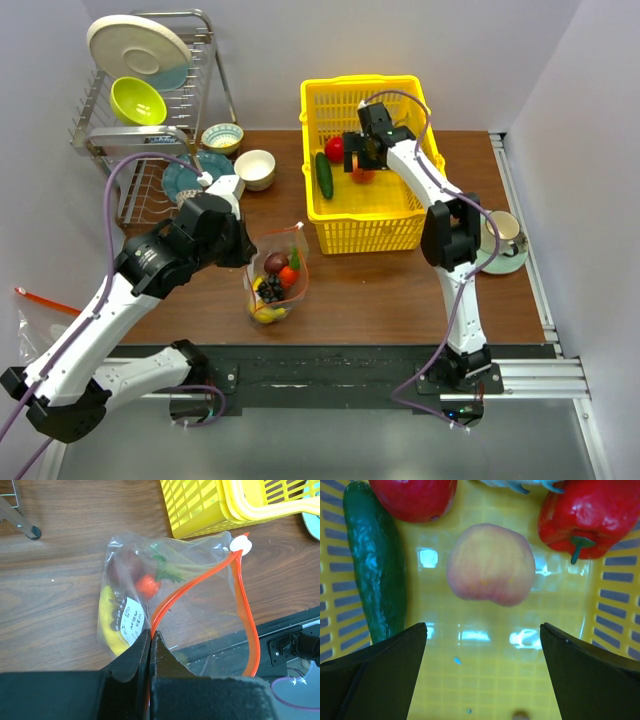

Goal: Place the food in the zip-top bag and seal the zipper
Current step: Pick up the fake fruit from the bin.

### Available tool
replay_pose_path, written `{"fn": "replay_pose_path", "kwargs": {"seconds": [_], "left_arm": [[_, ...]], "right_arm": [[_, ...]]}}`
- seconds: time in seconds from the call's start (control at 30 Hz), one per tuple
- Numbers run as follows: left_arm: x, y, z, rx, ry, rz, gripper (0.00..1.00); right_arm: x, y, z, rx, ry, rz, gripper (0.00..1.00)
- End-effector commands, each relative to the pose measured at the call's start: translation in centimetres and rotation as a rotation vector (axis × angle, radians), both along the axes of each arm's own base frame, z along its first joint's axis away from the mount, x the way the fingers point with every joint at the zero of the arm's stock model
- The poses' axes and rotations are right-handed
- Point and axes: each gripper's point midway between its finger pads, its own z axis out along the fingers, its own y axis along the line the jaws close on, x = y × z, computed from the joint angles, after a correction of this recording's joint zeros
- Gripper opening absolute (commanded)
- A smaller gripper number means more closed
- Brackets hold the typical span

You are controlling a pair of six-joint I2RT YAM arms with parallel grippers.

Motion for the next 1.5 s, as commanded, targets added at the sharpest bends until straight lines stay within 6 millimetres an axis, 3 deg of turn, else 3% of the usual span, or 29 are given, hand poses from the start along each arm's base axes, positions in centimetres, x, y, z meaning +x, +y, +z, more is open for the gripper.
{"fn": "replay_pose_path", "kwargs": {"seconds": [0.0, 0.3, 0.47, 0.5, 0.6, 0.9, 0.93, 0.97, 1.0, 1.03, 1.07, 1.13, 1.17, 1.23, 1.27, 1.3, 1.37, 1.4, 1.47], "left_arm": [[0.7, 0.0, 1.4, -0.008, -0.056, -0.002, 0.0], [0.8, 0.3, 0.5, 0.022, -0.047, 0.005, 0.0], [0.8, 0.1, 0.1, 0.017, -0.042, 0.001, 0.0], [0.8, 0.1, 0.0, 0.017, -0.04, 0.0, 0.0], [0.7, 0.1, -0.1, 0.018, -0.039, 0.0, 0.0], [0.5, -0.3, -0.9, -0.009, -0.038, -0.017, 0.0], [0.5, -0.3, -1.0, -0.008, -0.037, -0.016, 0.0], [0.5, -0.1, -1.1, -0.001, -0.038, -0.009, 0.0], [0.5, 0.0, -1.4, 0.004, -0.033, -0.006, 0.0], [0.5, 0.0, -1.6, 0.007, -0.032, -0.004, 0.0], [0.5, 0.0, -1.9, 0.012, -0.026, -0.003, 0.0], [0.4, -0.2, -1.8, 0.0, -0.026, -0.01, 0.0], [0.4, -0.3, -1.9, -0.006, -0.029, -0.013, 0.0], [0.3, -0.4, -1.8, -0.02, -0.036, -0.021, 0.0], [0.4, -0.5, -1.8, -0.024, -0.04, -0.023, 0.0], [0.4, -0.5, -1.7, -0.025, -0.043, -0.022, 0.0], [0.4, -0.6, -1.6, -0.029, -0.048, -0.028, 0.0], [0.4, -0.6, -1.5, -0.033, -0.05, -0.026, 0.0], [0.4, -0.8, -1.3, -0.041, -0.055, -0.035, 0.0]], "right_arm": [[3.5, 0.1, 1.7, 0.007, -0.127, -0.04, 0.99], [5.0, -1.4, -2.6, -0.074, -0.145, -0.111, 0.98], [4.8, -1.0, -3.2, -0.059, -0.132, -0.091, 0.86], [4.6, -0.6, -2.5, -0.044, -0.139, -0.078, 0.79], [4.0, -0.5, -1.3, -0.036, -0.134, -0.053, 0.68], [0.1, 1.0, 9.8, 0.107, -0.226, 0.068, 0.66], [-0.6, 0.9, 10.4, 0.12, -0.227, 0.08, 0.66], [-1.7, 1.6, 12.8, 0.166, -0.256, 0.122, 0.66], [-2.4, 1.9, 13.9, 0.188, -0.268, 0.142, 0.66], [-3.2, 1.8, 13.9, 0.194, -0.264, 0.149, 0.65], [-4.8, 2.5, 16.4, 0.253, -0.289, 0.207, 0.64], [-6.6, 3.3, 16.7, 0.31, -0.277, 0.258, 0.62], [-8.7, 4.0, 19.5, 0.377, -0.311, 0.324, 0.62], [-11.1, 4.9, 20.2, 0.449, -0.317, 0.372, 0.62], [-13.6, 5.3, 22.9, 0.509, -0.358, 0.431, 0.61], [-15.0, 5.6, 23.8, 0.543, -0.373, 0.462, 0.61], [-17.8, 7.0, 23.7, 0.615, -0.357, 0.528, 0.61], [-20.4, 7.3, 25.5, 0.66, -0.375, 0.59, 0.61], [-23.7, 9.0, 24.7, 0.709, -0.328, 0.663, 0.61]]}}
